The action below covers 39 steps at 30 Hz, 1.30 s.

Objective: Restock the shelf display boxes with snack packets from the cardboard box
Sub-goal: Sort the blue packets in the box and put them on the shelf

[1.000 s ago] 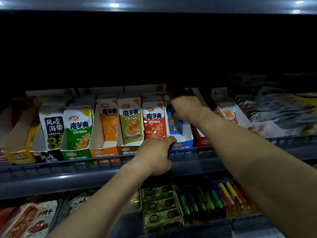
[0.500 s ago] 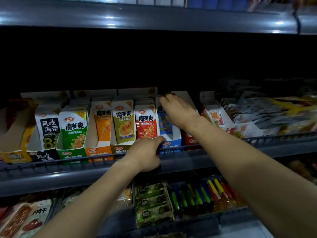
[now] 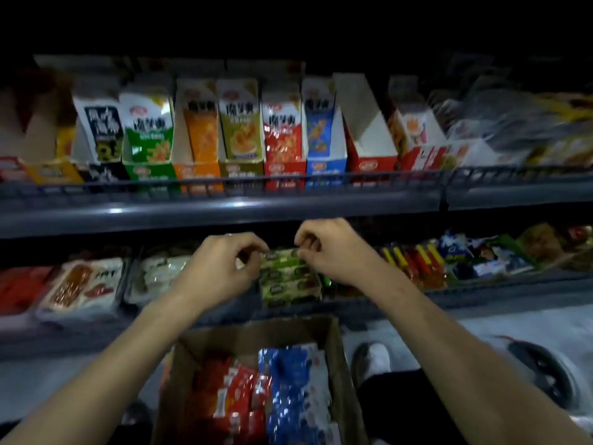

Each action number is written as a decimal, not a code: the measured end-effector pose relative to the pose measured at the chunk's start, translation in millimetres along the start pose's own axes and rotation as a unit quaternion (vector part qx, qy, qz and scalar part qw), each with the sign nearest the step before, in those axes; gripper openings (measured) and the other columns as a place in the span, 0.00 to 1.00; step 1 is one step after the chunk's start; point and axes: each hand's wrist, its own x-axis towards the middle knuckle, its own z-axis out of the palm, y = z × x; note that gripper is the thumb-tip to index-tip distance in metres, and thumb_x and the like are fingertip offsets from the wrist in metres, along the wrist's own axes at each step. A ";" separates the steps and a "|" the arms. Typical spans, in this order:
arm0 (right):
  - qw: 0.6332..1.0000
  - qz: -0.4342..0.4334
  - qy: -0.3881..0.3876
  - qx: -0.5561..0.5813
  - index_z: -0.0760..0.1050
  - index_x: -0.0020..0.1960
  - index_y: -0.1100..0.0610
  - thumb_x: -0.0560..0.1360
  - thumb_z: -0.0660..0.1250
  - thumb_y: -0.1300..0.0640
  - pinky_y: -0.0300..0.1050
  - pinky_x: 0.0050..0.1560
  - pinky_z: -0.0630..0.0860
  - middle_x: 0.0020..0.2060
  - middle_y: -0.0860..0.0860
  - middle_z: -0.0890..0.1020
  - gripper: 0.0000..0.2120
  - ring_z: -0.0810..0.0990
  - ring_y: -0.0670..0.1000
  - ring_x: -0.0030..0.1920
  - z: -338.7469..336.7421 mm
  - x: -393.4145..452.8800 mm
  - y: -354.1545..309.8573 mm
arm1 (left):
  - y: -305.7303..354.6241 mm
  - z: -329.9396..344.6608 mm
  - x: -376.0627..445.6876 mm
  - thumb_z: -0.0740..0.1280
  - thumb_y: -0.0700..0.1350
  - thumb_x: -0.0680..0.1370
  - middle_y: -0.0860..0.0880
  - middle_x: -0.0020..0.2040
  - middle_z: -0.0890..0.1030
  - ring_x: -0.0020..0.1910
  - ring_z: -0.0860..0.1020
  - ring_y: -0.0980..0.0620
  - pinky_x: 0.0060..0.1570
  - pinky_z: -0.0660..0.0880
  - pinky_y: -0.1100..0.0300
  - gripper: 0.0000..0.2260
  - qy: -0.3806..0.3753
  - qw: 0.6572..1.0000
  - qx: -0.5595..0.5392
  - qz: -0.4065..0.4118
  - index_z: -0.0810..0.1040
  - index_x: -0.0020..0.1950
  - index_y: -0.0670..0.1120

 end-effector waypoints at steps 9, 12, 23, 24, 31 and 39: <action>0.954 0.148 -0.260 0.031 0.78 0.52 0.57 0.75 0.66 0.63 0.46 0.49 0.77 0.47 0.53 0.83 0.07 0.80 0.52 0.50 178.0 -80.6 61.1 | -59.2 81.7 -121.9 0.70 0.39 0.74 0.56 0.40 0.82 0.37 0.77 0.67 0.40 0.69 0.76 0.08 -0.179 0.964 -0.045 -0.190 0.83 0.49 0.51; 0.928 0.184 -0.322 0.025 0.75 0.50 0.56 0.75 0.66 0.63 0.45 0.52 0.76 0.47 0.54 0.80 0.05 0.79 0.55 0.52 223.7 -105.9 84.8 | -70.1 102.8 -145.9 0.70 0.38 0.73 0.59 0.37 0.79 0.37 0.76 0.72 0.39 0.68 0.77 0.09 -0.224 0.946 -0.063 -0.226 0.82 0.47 0.51; 0.870 0.182 -0.457 -0.038 0.70 0.67 0.56 0.73 0.67 0.61 0.51 0.59 0.75 0.63 0.57 0.75 0.23 0.76 0.59 0.59 333.6 -158.2 112.8 | -87.2 152.4 -202.9 0.69 0.41 0.75 0.56 0.45 0.80 0.50 0.79 0.57 0.55 0.74 0.61 0.08 -0.317 0.876 -0.095 -0.351 0.82 0.50 0.53; 0.864 0.173 -0.470 -0.048 0.70 0.68 0.57 0.73 0.67 0.61 0.52 0.60 0.74 0.63 0.57 0.75 0.23 0.76 0.59 0.60 337.3 -160.5 114.8 | -88.3 153.3 -204.5 0.68 0.41 0.76 0.55 0.46 0.81 0.51 0.79 0.56 0.56 0.75 0.60 0.08 -0.327 0.870 -0.101 -0.355 0.82 0.51 0.52; 0.854 0.132 -0.486 -0.129 0.62 0.73 0.55 0.75 0.66 0.57 0.59 0.70 0.63 0.71 0.61 0.62 0.28 0.60 0.64 0.72 351.9 -174.2 124.4 | -102.6 152.1 -212.4 0.68 0.42 0.77 0.48 0.53 0.82 0.56 0.79 0.50 0.55 0.76 0.58 0.07 -0.342 0.843 -0.126 -0.394 0.78 0.52 0.54; 0.851 0.152 -0.498 -0.070 0.74 0.56 0.57 0.76 0.63 0.64 0.47 0.46 0.70 0.54 0.58 0.77 0.10 0.75 0.57 0.49 342.3 -175.4 123.0 | -104.6 156.1 -213.5 0.66 0.42 0.78 0.48 0.59 0.80 0.61 0.76 0.48 0.59 0.75 0.55 0.08 -0.343 0.827 -0.124 -0.427 0.76 0.53 0.54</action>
